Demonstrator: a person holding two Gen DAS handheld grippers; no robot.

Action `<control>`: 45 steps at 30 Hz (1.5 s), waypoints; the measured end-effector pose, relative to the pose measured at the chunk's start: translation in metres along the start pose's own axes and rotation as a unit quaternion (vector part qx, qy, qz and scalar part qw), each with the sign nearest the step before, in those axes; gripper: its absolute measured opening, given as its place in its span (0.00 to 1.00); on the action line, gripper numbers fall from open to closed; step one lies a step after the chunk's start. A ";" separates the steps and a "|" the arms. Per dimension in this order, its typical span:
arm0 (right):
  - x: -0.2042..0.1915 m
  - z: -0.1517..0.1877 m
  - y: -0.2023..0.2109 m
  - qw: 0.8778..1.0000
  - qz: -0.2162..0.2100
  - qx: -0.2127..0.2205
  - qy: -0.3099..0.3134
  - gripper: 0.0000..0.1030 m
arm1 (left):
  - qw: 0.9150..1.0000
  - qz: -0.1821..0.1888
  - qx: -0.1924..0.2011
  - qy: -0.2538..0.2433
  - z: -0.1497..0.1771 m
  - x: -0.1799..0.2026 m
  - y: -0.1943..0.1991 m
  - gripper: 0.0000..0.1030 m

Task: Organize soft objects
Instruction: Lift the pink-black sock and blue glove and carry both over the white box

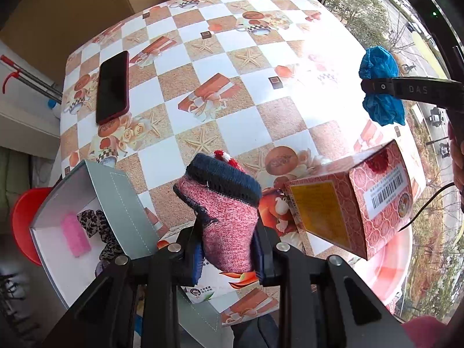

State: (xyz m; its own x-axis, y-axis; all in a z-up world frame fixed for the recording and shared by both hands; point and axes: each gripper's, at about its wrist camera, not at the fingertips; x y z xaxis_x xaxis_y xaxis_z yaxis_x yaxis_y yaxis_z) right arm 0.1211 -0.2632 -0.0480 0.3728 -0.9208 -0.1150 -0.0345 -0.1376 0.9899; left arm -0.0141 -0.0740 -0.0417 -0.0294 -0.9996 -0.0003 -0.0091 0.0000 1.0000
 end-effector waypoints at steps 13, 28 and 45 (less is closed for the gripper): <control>-0.016 0.132 0.032 0.996 0.016 -0.014 -0.081 0.18 | 0.990 -0.021 0.037 -0.135 0.053 0.028 0.025 0.29; -0.116 0.175 0.047 1.000 0.001 -0.010 -0.025 0.18 | 0.991 -0.024 0.090 -0.096 0.099 -0.025 0.053 0.29; -0.230 0.132 0.064 0.991 0.006 0.016 0.136 0.18 | 0.994 -0.033 0.100 0.038 0.145 -0.113 0.054 0.29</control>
Point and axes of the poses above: each gripper's, at about its wrist camera, not at the fingertips, and y roughly against the way its jaws point, x to its right, z to its underside, and after that the axes turned 6 degrees about -x, right-handed
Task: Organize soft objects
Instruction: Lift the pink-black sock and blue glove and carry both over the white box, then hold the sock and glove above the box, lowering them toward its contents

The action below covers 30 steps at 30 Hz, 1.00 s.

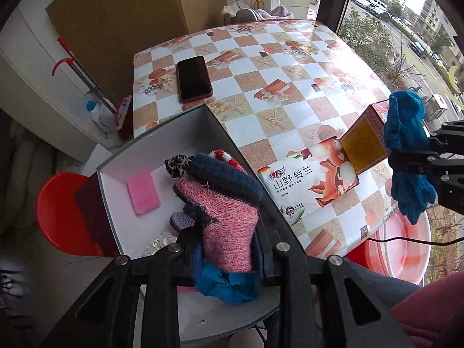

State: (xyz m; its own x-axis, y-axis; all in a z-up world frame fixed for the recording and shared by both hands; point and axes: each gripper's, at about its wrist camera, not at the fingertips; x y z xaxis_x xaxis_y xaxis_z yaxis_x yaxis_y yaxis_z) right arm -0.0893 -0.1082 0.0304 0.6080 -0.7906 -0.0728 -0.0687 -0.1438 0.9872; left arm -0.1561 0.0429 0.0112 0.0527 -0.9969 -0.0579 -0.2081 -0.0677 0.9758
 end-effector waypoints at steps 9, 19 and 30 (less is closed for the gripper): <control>-0.048 -0.040 0.002 0.998 -0.015 0.012 0.061 0.18 | 0.999 -0.005 -0.002 0.051 0.013 -0.027 -0.002 0.29; -0.089 -0.060 -0.004 0.993 -0.037 0.007 0.112 0.18 | 0.994 -0.009 -0.011 0.113 0.024 -0.056 -0.006 0.29; -0.116 -0.071 -0.014 0.988 -0.054 -0.010 0.147 0.18 | 0.986 -0.013 -0.038 0.161 0.034 -0.076 -0.020 0.29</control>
Point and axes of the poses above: each gripper's, at about its wrist camera, not at the fingertips, and y roughly against the way its jaws point, x to its right, z to its underside, and after that the axes turned 6 degrees about -x, right-handed
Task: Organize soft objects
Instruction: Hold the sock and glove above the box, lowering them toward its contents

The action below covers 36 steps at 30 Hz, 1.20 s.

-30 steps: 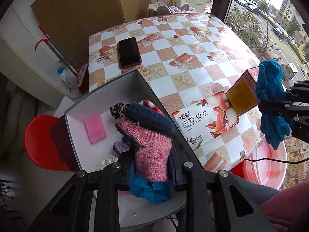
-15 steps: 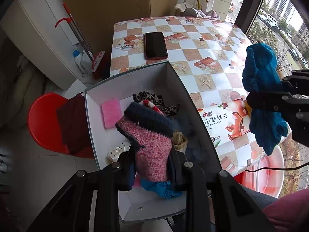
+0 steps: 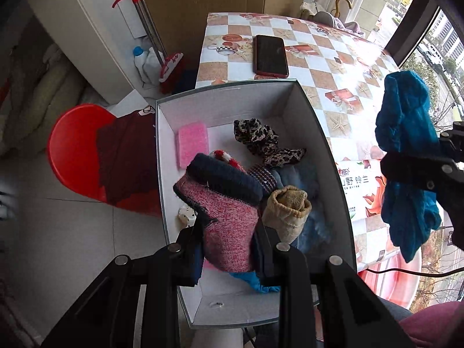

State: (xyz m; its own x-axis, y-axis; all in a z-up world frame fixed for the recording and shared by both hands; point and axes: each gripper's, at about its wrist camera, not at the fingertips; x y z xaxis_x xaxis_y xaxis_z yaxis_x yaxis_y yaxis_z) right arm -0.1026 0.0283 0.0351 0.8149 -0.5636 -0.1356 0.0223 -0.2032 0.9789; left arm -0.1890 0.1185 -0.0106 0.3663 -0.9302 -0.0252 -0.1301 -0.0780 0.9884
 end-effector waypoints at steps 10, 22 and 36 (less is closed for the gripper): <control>-0.015 -0.009 -0.008 1.000 -0.007 -0.012 0.025 0.18 | 1.000 -0.001 -0.010 0.014 0.001 -0.004 -0.007 0.29; -0.015 -0.017 -0.018 0.999 -0.013 -0.021 0.020 0.19 | 0.999 -0.003 -0.022 0.025 0.000 -0.008 -0.015 0.29; -0.014 -0.020 -0.025 0.999 -0.017 -0.030 0.017 0.19 | 0.999 0.000 -0.032 0.030 -0.002 -0.008 -0.020 0.30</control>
Point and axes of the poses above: each gripper's, at about its wrist camera, not at the fingertips, and y roughly against the way its jaws point, x to its right, z to its underside, and after that the axes turned 6 degrees about -x, right-handed
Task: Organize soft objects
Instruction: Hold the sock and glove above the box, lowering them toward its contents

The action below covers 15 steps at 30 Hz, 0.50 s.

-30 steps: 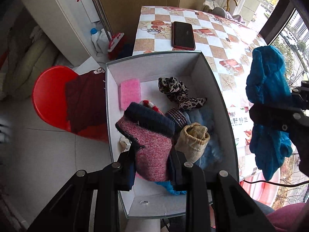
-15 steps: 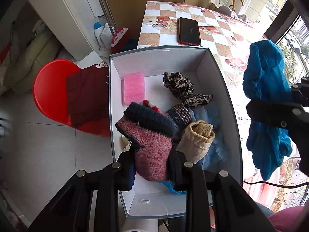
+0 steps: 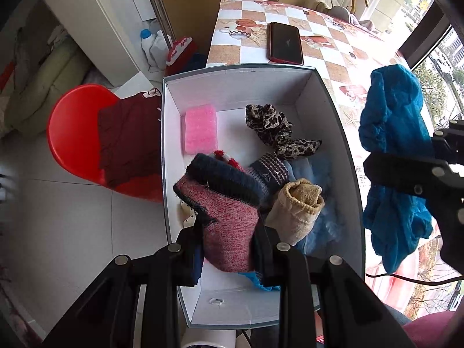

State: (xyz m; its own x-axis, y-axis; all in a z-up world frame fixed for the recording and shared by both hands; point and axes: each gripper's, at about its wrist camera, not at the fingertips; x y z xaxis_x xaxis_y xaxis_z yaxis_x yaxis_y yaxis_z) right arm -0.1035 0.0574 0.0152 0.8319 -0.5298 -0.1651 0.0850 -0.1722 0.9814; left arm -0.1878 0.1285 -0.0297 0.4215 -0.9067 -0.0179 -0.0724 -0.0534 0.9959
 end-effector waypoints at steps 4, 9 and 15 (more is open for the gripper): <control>0.000 -0.001 0.000 1.000 0.000 0.000 -0.001 0.19 | 1.000 0.000 -0.003 0.004 -0.001 -0.002 -0.002 0.30; 0.002 -0.001 -0.004 1.000 -0.002 -0.004 -0.001 0.19 | 1.000 0.000 -0.007 0.006 -0.004 -0.002 -0.005 0.30; 0.003 -0.003 -0.007 1.000 -0.004 -0.007 -0.001 0.19 | 1.000 0.001 -0.010 0.007 -0.005 -0.003 -0.007 0.30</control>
State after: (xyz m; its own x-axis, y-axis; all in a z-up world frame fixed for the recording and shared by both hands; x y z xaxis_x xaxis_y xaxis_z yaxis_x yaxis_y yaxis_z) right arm -0.0999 0.0601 0.0080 0.8305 -0.5295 -0.1728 0.0994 -0.1643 0.9814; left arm -0.1842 0.1338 -0.0360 0.4338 -0.9009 -0.0143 -0.0552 -0.0425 0.9976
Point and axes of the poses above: each gripper's, at about its wrist camera, not at the fingertips, and y roughly against the way its jaws point, x to its right, z to its underside, and after that the axes turned 6 degrees about -x, right-handed
